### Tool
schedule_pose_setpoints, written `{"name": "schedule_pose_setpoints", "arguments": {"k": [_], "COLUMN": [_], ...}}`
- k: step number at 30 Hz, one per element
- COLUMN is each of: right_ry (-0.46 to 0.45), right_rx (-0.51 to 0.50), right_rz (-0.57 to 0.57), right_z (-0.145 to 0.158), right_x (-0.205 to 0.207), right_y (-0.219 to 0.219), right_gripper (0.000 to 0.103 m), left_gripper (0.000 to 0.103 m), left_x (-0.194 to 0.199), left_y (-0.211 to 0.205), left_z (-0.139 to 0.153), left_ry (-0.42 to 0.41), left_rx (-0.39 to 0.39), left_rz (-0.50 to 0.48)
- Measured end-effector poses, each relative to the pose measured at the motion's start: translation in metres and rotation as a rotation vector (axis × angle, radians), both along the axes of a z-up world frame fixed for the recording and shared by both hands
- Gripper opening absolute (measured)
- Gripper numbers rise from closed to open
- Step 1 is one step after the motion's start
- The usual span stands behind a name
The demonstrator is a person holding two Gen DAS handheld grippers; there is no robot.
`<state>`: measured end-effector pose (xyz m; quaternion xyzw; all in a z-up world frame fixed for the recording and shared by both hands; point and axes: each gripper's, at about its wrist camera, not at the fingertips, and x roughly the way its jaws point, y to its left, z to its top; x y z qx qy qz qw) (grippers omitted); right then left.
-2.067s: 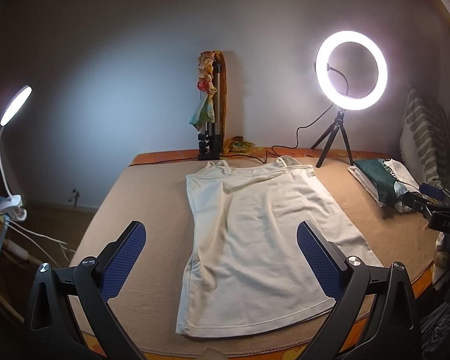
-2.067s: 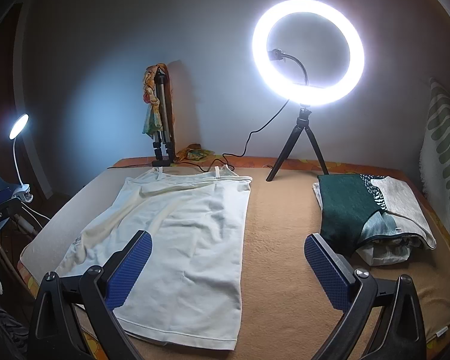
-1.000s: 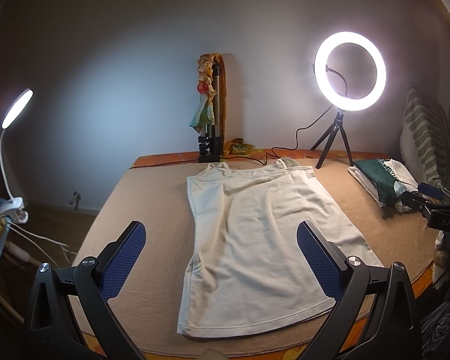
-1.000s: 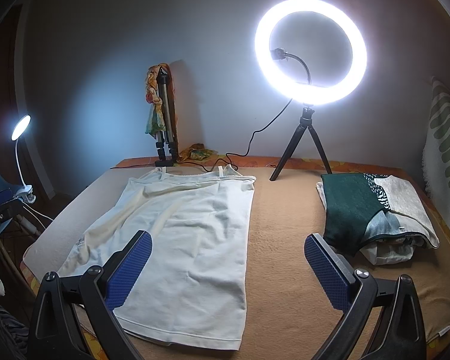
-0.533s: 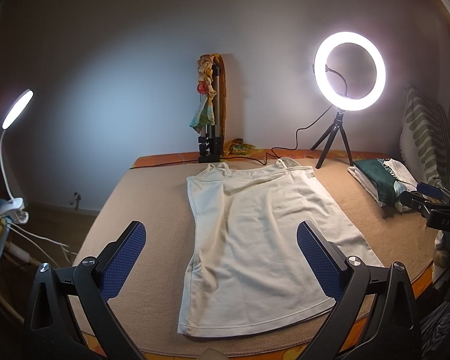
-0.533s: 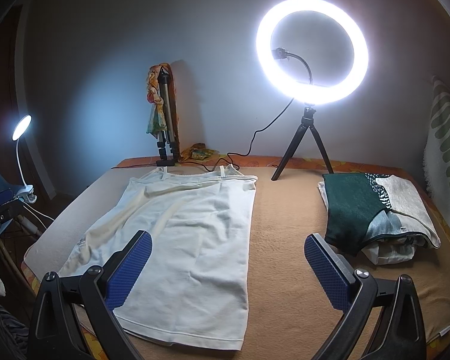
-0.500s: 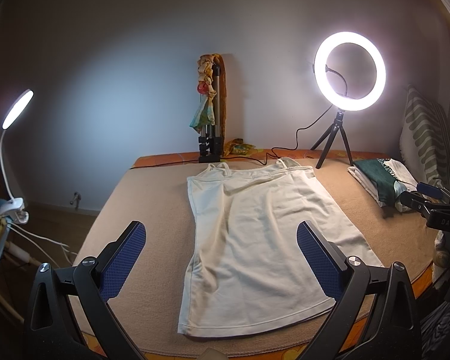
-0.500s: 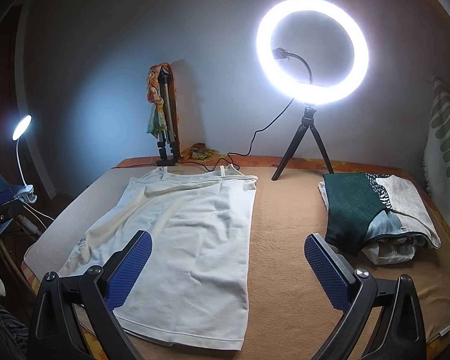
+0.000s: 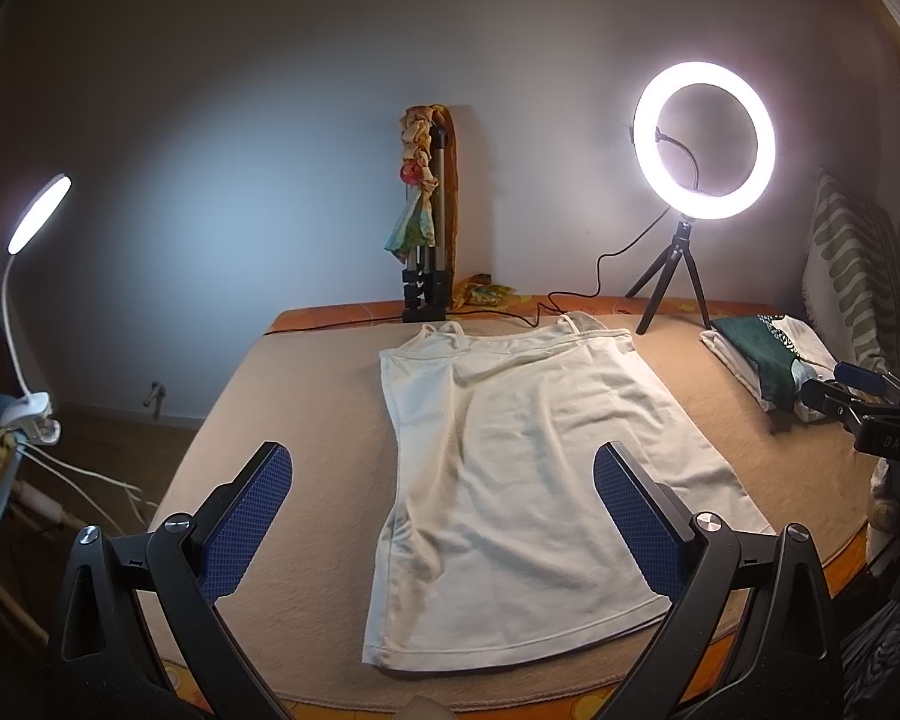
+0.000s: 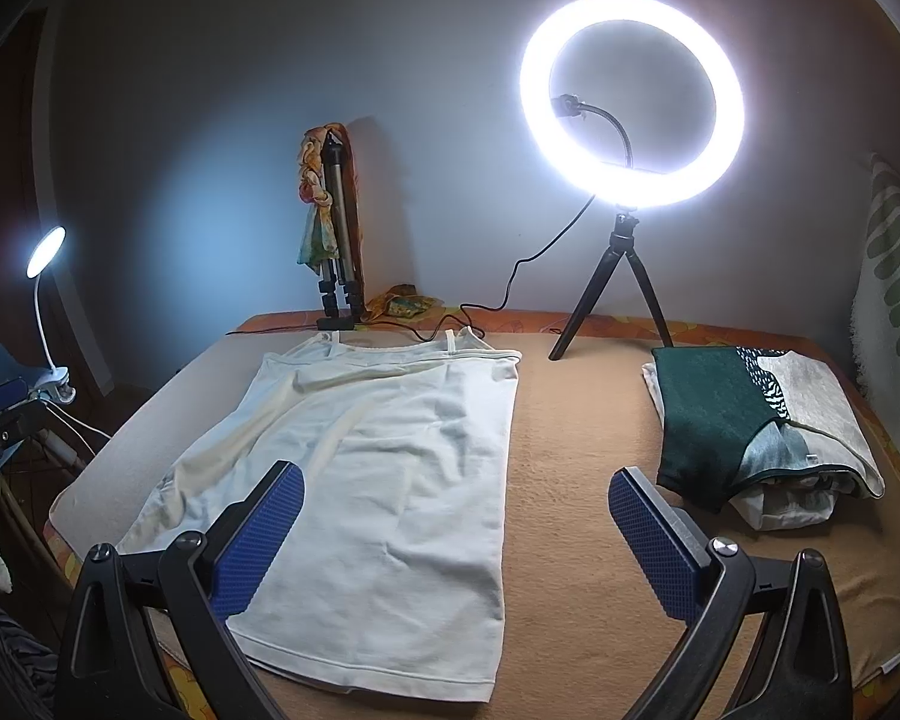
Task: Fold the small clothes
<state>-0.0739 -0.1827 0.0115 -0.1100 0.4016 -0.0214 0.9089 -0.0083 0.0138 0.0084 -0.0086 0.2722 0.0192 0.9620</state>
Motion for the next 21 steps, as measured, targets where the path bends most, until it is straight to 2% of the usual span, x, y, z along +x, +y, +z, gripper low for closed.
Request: {"name": "schedule_pose_setpoints", "arguments": {"k": [6, 11, 14, 17, 21], "right_ry": [0.008, 0.021, 0.029, 0.048, 0.062], "right_rx": [-0.001, 0.031, 0.058, 0.086, 0.105], "right_rz": [0.014, 0.017, 0.024, 0.040, 0.085], "right_z": [-0.004, -0.006, -0.005, -0.004, -0.001], "right_x": [0.001, 0.007, 0.012, 0.020, 0.034], "right_y": [0.005, 0.007, 0.010, 0.015, 0.028], "right_gripper": [0.103, 0.103, 0.102, 0.102, 0.098], "left_gripper": [0.101, 0.101, 0.100, 0.099, 0.084], "left_x": [-0.004, -0.008, -0.009, -0.005, -0.001], "left_y": [0.007, 0.024, 0.039, 0.052, 0.060], "left_z": [-0.005, -0.023, -0.041, -0.060, -0.084], "left_ry": [0.006, 0.026, 0.057, 0.131, 0.214], "left_rx": [0.004, -0.005, -0.057, -0.126, -0.202], "left_rz": [0.008, 0.012, -0.005, -0.002, -0.028]}}
